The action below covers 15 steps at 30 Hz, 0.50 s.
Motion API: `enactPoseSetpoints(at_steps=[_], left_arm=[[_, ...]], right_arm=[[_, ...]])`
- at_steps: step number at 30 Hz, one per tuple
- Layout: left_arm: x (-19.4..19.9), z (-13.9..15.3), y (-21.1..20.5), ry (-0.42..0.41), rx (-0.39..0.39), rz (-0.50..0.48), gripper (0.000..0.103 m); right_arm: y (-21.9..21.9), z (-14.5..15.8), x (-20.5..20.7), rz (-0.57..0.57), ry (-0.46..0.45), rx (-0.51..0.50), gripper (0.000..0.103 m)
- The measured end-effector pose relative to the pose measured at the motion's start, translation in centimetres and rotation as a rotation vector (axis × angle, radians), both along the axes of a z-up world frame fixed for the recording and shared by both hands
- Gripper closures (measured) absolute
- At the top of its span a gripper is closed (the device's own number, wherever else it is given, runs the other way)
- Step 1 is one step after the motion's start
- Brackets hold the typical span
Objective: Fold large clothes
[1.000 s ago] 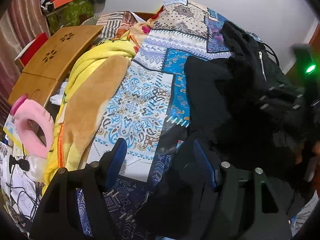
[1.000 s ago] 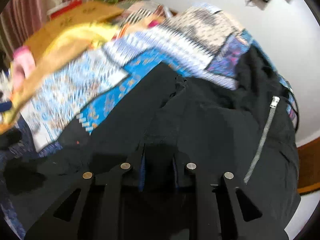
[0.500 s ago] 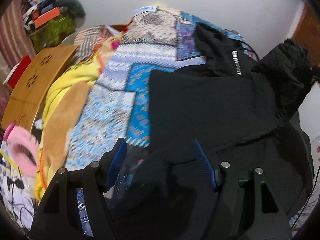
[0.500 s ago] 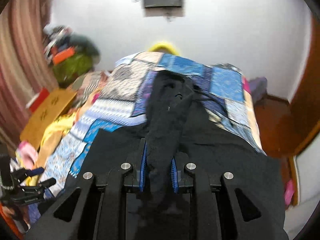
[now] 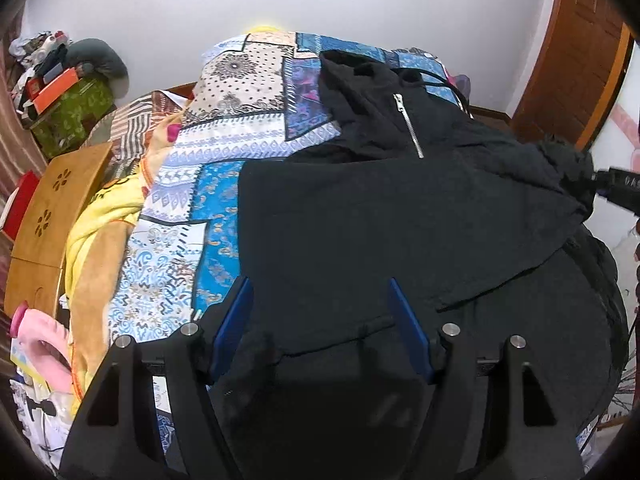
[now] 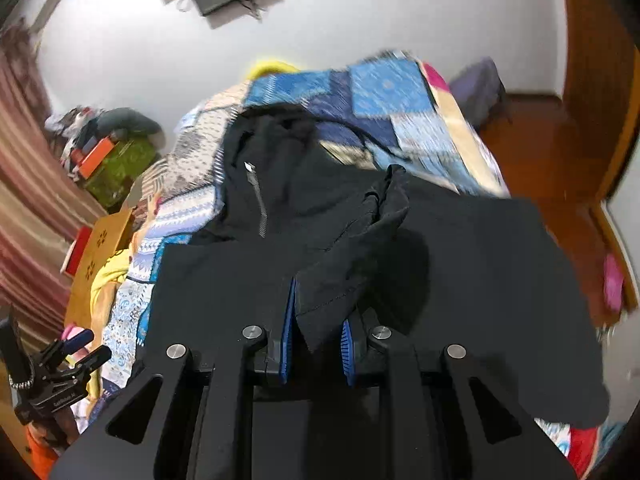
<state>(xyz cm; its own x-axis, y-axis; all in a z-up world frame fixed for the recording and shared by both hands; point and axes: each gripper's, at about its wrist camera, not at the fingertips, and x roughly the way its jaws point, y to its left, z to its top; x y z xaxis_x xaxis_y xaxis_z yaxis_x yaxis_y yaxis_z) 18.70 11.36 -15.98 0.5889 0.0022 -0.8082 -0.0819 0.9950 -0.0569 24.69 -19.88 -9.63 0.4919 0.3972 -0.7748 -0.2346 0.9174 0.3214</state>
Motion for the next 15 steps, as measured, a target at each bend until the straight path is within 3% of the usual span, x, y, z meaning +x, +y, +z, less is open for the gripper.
enactPoseSetpoints(at_steps=[7, 11, 15], left_arm=[[0.0, -0.3, -1.0, 0.016, -0.002, -0.013, 0.035], [-0.1, -0.1, -1.4, 0.017, -0.007, -0.015, 0.035], [-0.2, 0.3, -1.9, 0.004, -0.009, -0.021, 0.035]], right_arm=[[-2.6, -2.4, -0.7, -0.072, 0.094, -0.006, 0.075], [-3.9, -1.8, -1.3, -0.127, 0.094, -0.015, 0.062], [-5.5, -0.5, -2.4, -0.172, 0.054, -0.043, 0.06]])
